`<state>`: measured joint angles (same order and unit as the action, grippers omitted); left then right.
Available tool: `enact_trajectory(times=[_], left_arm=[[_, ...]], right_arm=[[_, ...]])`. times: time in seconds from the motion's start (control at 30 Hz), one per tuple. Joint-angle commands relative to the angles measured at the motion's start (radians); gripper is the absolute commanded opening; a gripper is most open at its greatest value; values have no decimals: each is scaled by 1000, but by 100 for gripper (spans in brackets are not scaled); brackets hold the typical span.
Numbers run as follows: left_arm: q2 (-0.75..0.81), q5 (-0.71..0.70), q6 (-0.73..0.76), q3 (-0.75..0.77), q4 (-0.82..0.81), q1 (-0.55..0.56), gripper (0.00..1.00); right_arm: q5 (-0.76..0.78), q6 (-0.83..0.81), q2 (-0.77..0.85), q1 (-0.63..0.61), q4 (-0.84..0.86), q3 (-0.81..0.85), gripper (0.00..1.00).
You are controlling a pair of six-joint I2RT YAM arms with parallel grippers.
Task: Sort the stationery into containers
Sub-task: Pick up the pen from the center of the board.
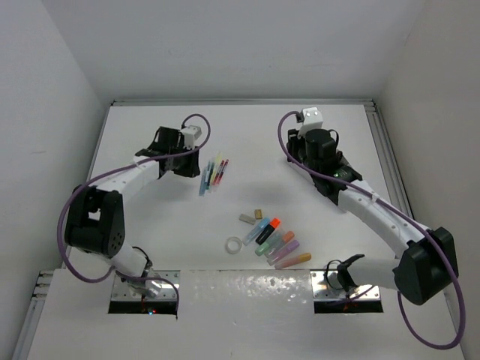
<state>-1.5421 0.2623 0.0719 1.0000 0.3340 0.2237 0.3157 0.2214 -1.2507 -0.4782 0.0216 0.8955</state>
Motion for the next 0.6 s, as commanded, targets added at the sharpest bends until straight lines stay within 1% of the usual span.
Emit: enact_trajectory(times=[0.0,0.07,0.17,0.2,0.23,0.27,0.3,0.33,0.37,0.4,0.43,0.47,0.5,0.57], left_arm=[[-62,6,43,78,62,8,27],[-76,-5,32,104,85,0,26],[-47,-1,-4,88,73,-32,25],[-24,-1,-14,85,79,-49,25],[-12,-14,-14,83,88,-58,24],[-3,-18,-14,83,100,-67,24],[14,-26,-6,80,109,-75,25],[25,-34,0,74,117,-92,26],[43,-34,26,51,112,-99,28],[53,-40,37,36,91,-101,29],[62,-49,49,7,74,-95,30],[66,-48,67,-7,57,-84,33],[66,-57,74,-15,31,-51,34],[57,-52,75,-26,1,-18,37]], right_arm=[[-4,41,31,-19,5,-21,41],[-4,65,10,-36,-12,-9,40],[-4,154,-62,-77,-87,89,39],[-6,192,-141,-86,-138,183,39],[-4,209,-188,-100,-169,238,40],[-3,229,-240,-124,-201,305,44],[-3,258,-354,-138,-271,369,45],[-1,268,-415,-152,-311,511,45],[5,291,-529,-174,-389,583,45],[13,305,-585,-184,-422,644,46],[14,318,-630,-195,-451,752,46],[11,350,-671,-209,-471,798,46],[3,366,-734,-218,-486,851,47],[-7,381,-768,-237,-479,872,46]])
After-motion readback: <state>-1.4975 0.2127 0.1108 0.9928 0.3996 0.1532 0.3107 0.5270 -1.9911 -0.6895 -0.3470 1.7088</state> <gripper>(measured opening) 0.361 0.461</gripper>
